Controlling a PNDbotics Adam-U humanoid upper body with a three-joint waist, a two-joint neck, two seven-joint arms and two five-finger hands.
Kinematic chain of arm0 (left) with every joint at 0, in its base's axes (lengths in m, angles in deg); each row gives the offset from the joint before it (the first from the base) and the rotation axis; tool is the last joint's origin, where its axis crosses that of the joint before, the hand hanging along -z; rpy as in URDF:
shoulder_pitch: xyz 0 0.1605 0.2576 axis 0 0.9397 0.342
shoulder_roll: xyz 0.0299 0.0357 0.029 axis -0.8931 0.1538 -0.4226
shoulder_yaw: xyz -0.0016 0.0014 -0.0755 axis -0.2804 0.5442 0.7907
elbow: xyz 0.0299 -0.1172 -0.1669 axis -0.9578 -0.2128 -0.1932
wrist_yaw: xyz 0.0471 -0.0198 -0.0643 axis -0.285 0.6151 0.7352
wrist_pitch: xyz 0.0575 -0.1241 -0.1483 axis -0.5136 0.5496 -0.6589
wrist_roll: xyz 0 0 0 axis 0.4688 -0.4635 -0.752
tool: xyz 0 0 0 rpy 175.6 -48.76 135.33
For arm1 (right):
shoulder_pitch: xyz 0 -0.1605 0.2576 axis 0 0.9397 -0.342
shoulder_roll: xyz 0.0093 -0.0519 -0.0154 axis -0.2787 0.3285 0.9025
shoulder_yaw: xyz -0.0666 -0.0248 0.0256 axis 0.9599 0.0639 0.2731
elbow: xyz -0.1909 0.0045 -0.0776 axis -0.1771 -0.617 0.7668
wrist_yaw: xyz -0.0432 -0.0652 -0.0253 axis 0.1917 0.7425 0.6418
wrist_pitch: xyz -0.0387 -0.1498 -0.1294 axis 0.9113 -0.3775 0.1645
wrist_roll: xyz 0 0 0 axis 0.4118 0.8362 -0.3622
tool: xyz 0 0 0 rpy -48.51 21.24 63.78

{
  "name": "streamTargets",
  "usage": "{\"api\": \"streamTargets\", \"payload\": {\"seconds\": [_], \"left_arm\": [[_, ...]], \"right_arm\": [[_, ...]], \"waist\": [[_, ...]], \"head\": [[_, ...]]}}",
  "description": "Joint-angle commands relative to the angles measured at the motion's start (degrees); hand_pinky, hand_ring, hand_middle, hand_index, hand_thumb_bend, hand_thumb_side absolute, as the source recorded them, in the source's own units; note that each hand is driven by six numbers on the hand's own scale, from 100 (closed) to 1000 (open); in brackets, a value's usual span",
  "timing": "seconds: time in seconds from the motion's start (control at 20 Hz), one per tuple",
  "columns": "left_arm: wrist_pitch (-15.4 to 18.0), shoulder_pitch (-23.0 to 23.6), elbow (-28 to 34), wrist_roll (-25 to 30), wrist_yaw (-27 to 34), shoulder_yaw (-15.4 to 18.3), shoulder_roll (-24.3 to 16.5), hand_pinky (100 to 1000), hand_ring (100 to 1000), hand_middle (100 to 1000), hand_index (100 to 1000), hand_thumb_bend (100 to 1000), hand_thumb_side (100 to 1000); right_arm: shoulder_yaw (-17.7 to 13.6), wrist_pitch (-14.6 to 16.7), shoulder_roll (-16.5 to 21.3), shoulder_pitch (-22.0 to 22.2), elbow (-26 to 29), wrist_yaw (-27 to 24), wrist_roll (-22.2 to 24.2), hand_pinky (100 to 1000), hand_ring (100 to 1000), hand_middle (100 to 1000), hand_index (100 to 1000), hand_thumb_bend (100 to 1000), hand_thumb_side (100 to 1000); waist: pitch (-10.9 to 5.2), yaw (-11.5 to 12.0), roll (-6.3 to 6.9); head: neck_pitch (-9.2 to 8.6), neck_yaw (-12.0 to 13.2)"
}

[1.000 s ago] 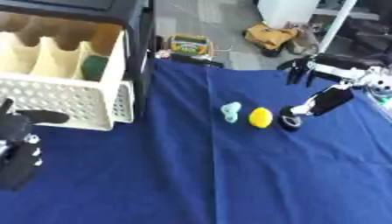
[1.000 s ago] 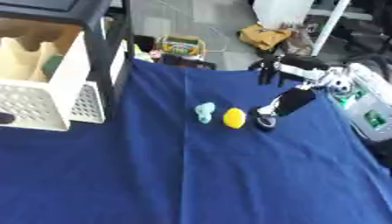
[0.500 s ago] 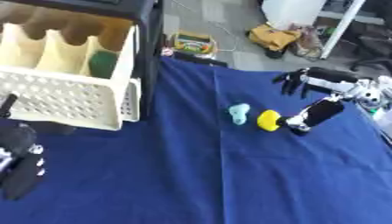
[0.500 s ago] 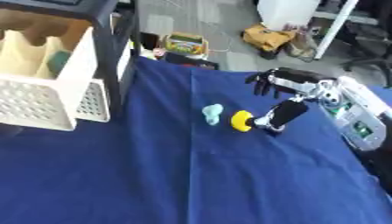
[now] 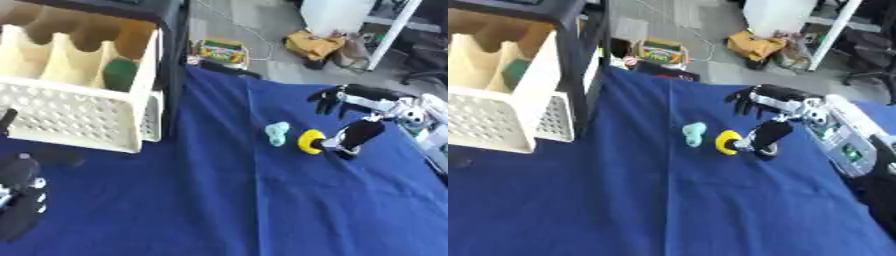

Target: Pick up objects from table and place into drawer.

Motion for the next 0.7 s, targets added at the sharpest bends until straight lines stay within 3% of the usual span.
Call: {"api": "streamTargets", "payload": {"seconds": [0.05, 0.7], "left_arm": [[0.01, -0.69, 0.81, 0.26, -0.45, 0.05, 0.16, 100, 100, 100, 785, 100, 1000], [0.08, -0.51, 0.81, 0.58, -1.25, -0.16, 1.02, 100, 100, 100, 783, 100, 1000]], "right_arm": [[-1.25, 0.0, 1.28, -1.07, -0.56, 1.11, -0.85, 632, 766, 714, 947, 482, 407], [-1.24, 0.39, 0.74, -1.12, -2.56, 2.47, -1.16, 633, 774, 727, 947, 475, 399]], "waist": [[-1.14, 0.21, 0.32], [-0.05, 0.51, 0.91]], "head": [[-0.89, -0.5], [-1.43, -0.86]]}}
